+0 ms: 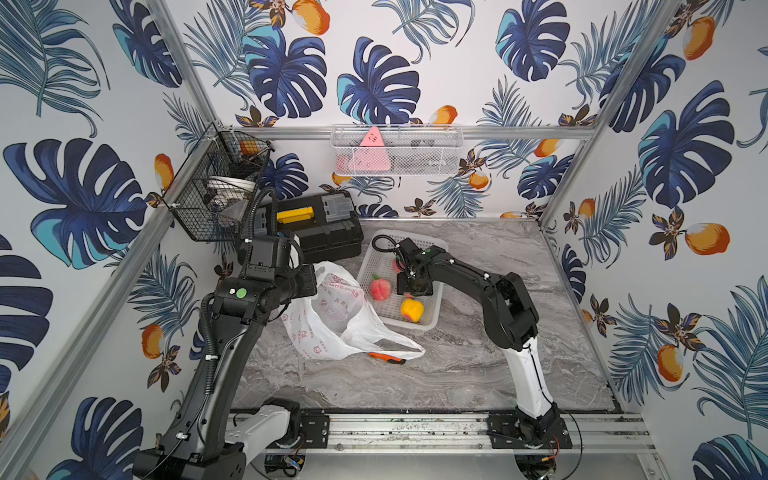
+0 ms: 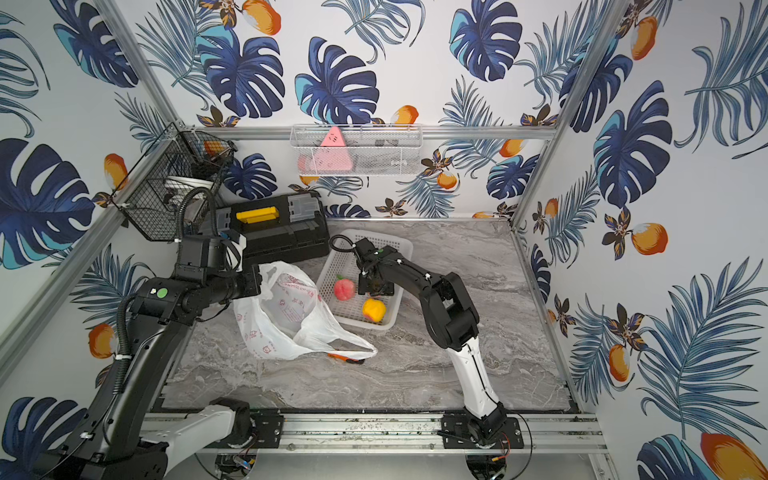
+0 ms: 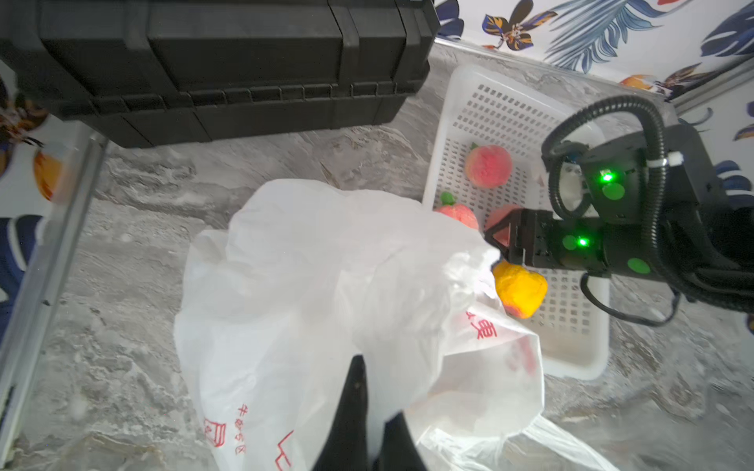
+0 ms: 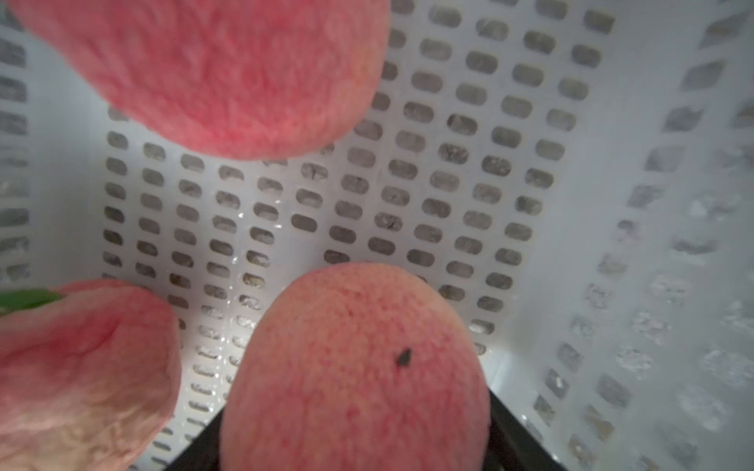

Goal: Place the peach into a plastic bag & tie a knot
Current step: Pick up the peach from the basket, then place the peach in the plastic bag.

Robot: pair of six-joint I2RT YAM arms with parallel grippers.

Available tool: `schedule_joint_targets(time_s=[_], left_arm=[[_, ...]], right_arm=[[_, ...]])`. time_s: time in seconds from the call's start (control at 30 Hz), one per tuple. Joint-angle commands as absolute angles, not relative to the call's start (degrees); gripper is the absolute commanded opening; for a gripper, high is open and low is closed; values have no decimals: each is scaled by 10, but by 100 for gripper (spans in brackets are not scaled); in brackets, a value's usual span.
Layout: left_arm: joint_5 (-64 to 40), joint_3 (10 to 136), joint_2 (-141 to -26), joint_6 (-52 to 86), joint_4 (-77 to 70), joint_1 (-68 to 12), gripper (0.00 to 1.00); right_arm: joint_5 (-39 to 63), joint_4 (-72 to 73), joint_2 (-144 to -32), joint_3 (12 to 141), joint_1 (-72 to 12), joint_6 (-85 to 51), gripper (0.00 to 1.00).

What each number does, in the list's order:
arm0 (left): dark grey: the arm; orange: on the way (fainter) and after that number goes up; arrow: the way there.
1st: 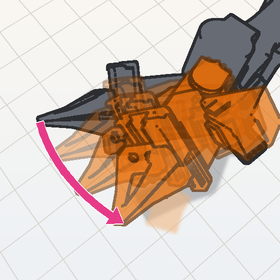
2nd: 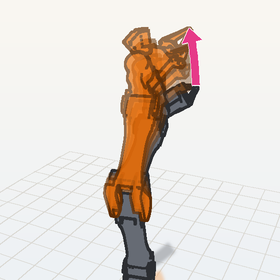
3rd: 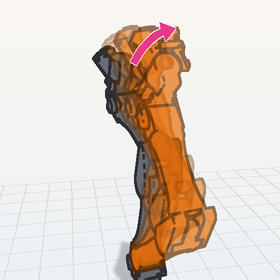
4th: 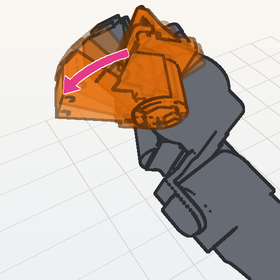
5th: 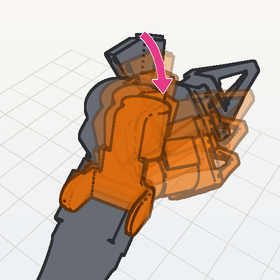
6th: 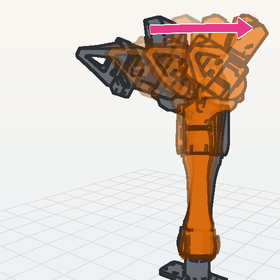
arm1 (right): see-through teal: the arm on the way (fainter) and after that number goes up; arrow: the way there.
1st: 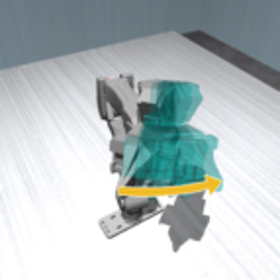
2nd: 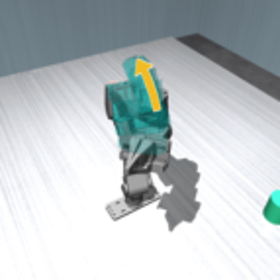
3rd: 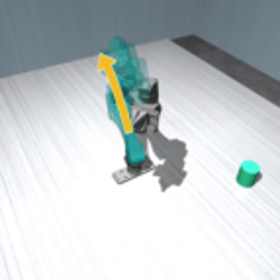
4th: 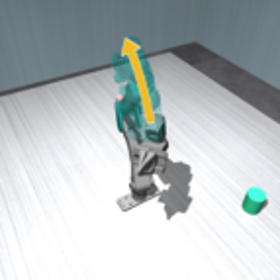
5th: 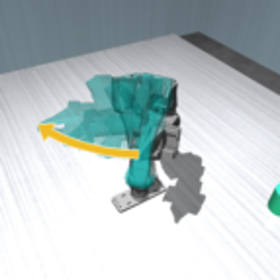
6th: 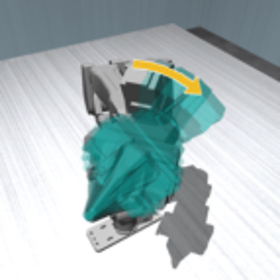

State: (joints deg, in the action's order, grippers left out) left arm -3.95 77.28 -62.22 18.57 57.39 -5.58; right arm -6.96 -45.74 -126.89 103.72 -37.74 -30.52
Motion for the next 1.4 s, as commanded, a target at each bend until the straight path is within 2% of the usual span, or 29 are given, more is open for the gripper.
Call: schedule_joint_targets(time_s=[0.0, 0.17, 0.3, 0.5, 0.63, 0.8, 0.93, 1.0, 1.13, 1.3, 1.37], left_arm=[[-124, 765, -616, 219, 598, -53, 0], [-188, 713, -604, 255, 568, -51, 0], [-208, 689, -596, 260, 547, -48, 0], [-239, 643, -583, 282, 500, -46, 0], [-234, 646, -580, 282, 503, -45, 0], [-235, 647, -581, 292, 493, -41, 0], [-248, 625, -575, 308, 471, -38, 0], [-254, 615, -569, 316, 461, -34, 0], [-255, 608, -559, 311, 468, -17, 0], [-202, 614, -552, 291, 500, -8, 0], [-198, 611, -552, 290, 497, -6, 0]], right_arm=[[-84, -430, -1226, 1028, -379, -287, 55], [-53, -413, -1155, 996, -380, -282, 40], [16, -425, -1059, 970, -403, -293, 39], [118, -373, -954, 924, -500, -369, 39], [150, -280, -957, 883, -568, -441, 38], [148, -191, -1005, 846, -608, -488, 36], [96, -217, -1065, 861, -622, -453, 37], [26, -257, -1099, 875, -628, -422, 40], [-45, -339, -1156, 901, -628, -381, 49], [-80, -434, -1197, 943, -627, -317, 75], [-51, -449, -1188, 953, -625, -294, 82]])
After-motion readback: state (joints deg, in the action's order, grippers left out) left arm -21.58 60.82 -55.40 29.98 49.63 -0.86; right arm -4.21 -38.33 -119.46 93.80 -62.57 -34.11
